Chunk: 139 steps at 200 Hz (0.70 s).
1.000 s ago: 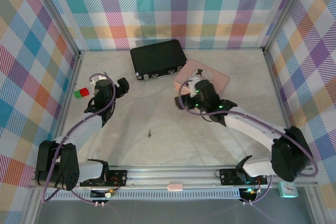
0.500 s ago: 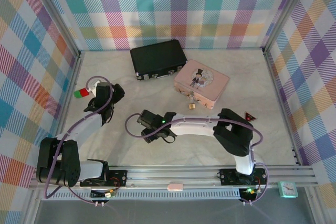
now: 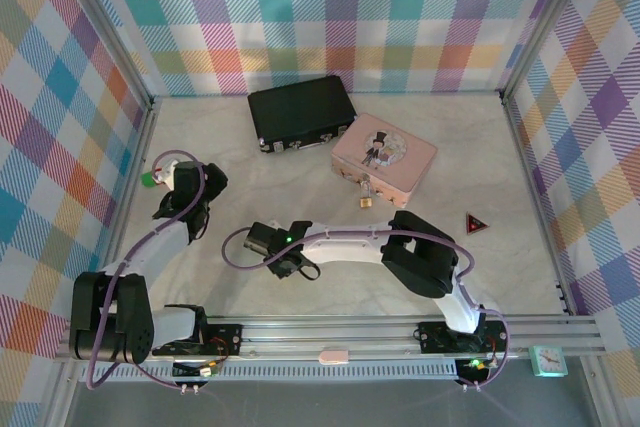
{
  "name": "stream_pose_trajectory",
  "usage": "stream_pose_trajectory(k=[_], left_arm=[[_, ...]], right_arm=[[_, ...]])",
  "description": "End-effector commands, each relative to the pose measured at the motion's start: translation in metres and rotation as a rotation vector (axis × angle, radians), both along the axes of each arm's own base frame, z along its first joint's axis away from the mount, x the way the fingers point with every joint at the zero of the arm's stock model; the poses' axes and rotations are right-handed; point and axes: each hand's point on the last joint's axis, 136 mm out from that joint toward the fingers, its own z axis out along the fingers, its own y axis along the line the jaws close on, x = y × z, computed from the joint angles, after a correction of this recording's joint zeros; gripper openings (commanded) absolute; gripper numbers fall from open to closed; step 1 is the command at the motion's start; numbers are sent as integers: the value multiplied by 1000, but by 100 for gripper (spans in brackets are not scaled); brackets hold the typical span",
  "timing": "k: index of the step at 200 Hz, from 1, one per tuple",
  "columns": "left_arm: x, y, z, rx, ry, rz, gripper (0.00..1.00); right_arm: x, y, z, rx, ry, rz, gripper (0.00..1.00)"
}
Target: Unlock the padlock with the key
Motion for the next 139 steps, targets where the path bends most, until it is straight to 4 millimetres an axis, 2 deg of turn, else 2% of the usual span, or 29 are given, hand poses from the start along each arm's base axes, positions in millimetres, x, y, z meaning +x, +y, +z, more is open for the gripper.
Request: stream_pose_trajectory(k=[1,47,61,75,116,139], left_arm=[[-9,7,1,-2,0,22,100],[-9,3,8,-22,-23,8,100],[-8,-1,11,-39,-32,-7,100],[-8,-6,14,-66,-35,-27,100],[-9,-29,15,-169,-27,-116,100],[-14,-32,15,-187,-32,-121,100]], right_arm=[[0,-10,-4,-56,4,-23,36],[0,-12,-10,-42,57,-21,22],[1,-12,-12,-16,91,-23,14],[4,-12,-10,15,112,-16,0],[9,-17,11,141,95,34,0],[11,-22,20,148,85,56,0]])
